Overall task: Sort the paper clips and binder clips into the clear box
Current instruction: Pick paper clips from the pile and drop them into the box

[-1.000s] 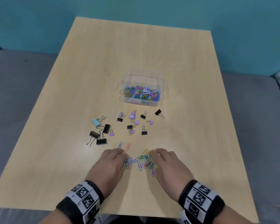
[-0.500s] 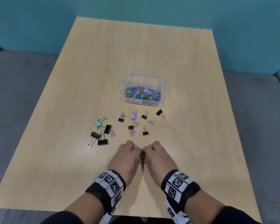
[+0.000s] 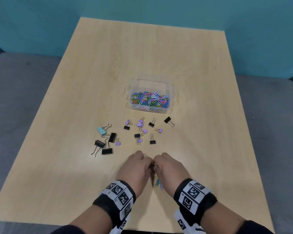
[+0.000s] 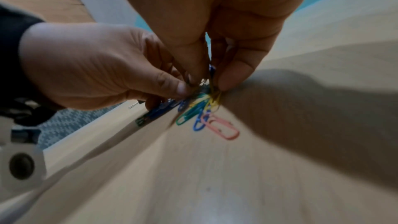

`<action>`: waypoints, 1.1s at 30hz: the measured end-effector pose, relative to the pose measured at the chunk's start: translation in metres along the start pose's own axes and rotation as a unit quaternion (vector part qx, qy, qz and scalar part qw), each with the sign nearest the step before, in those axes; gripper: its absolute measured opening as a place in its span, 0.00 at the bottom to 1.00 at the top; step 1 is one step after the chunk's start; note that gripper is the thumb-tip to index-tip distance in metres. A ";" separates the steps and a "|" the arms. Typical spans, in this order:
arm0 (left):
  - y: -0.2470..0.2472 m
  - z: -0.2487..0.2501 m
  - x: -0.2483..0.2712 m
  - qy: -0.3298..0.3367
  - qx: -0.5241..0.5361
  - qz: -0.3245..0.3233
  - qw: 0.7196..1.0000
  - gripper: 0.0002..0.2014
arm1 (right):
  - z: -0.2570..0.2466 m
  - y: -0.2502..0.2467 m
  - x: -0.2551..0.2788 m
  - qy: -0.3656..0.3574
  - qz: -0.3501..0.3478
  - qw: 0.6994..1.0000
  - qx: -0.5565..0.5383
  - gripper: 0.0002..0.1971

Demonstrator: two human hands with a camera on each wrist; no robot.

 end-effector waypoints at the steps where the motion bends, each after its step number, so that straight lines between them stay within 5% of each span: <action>1: 0.000 0.000 -0.001 0.003 -0.005 -0.001 1.000 0.07 | 0.001 -0.001 0.000 0.003 0.003 1.000 -0.006 0.04; 12: -0.018 -0.016 0.008 -0.028 0.035 0.011 0.999 0.06 | 0.027 -0.017 -0.002 0.037 -0.024 0.987 -0.157 0.05; 16: -0.024 -0.030 0.015 -0.076 0.113 0.032 0.990 0.07 | 0.042 -0.022 -0.005 0.115 -0.075 0.940 -0.312 0.06; 23: -0.071 -0.032 -0.005 -0.149 0.370 0.126 0.908 0.03 | 0.030 -0.065 -0.023 0.117 -0.088 0.879 -0.454 0.03; 30: -0.167 -0.041 -0.110 -0.082 0.250 0.222 0.939 0.07 | -0.008 -0.170 -0.105 0.044 0.074 0.915 -0.394 0.06; 33: -0.174 -0.043 -0.143 -0.071 0.222 0.206 0.950 0.05 | -0.022 -0.182 -0.137 0.060 0.064 0.931 -0.354 0.04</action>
Point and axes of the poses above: each hand's wrist, its own x-axis away from the middle knuckle, its own y-axis out of the palm, z = x × y, the point moved 6 cm from there along -x, towards the middle knuckle, and after that the axes turned 14 degrees about y, right-handed, at the moved point
